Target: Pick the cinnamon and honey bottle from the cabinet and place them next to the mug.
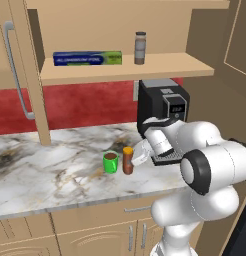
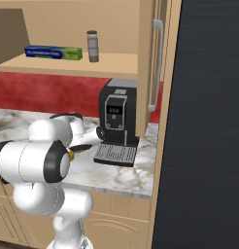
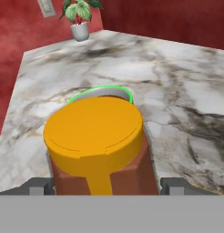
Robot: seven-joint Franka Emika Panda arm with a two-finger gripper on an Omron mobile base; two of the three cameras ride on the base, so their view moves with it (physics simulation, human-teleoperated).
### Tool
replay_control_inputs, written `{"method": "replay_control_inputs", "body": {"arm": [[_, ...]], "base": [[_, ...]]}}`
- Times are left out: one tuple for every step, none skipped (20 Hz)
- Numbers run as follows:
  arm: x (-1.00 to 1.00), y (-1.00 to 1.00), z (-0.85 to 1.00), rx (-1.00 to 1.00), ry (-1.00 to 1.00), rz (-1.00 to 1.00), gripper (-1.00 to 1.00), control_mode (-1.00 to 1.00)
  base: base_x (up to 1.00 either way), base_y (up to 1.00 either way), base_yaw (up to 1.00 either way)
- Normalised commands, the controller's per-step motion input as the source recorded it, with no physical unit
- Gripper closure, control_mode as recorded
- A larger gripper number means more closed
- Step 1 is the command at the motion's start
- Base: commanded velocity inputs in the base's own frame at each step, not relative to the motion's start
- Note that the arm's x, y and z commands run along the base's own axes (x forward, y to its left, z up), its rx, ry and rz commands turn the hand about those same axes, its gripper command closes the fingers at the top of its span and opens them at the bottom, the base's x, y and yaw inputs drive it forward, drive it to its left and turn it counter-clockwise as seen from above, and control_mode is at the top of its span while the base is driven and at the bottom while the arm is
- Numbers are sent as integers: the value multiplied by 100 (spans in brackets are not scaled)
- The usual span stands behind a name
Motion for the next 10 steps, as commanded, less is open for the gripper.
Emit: {"method": "replay_control_inputs", "body": {"arm": [[0, 0, 0, 0, 0, 0, -100, -100], [0, 0, 0, 0, 0, 0, -100, -100], [0, 0, 0, 0, 0, 0, -100, -100], [0, 0, 0, 0, 0, 0, -100, -100], [0, 0, 0, 0, 0, 0, -100, -100], [0, 0, 0, 0, 0, 0, -100, -100], [0, 0, 0, 0, 0, 0, -100, -100], [0, 0, 0, 0, 0, 0, -100, -100], [0, 0, 0, 0, 0, 0, -100, -100], [0, 0, 0, 0, 0, 0, -100, -100]], "base": [[0, 0, 0], [0, 0, 0], [0, 0, 0], [0, 0, 0], [0, 0, 0], [0, 0, 0], [0, 0, 0], [0, 0, 0], [0, 0, 0], [0, 0, 0]]}}
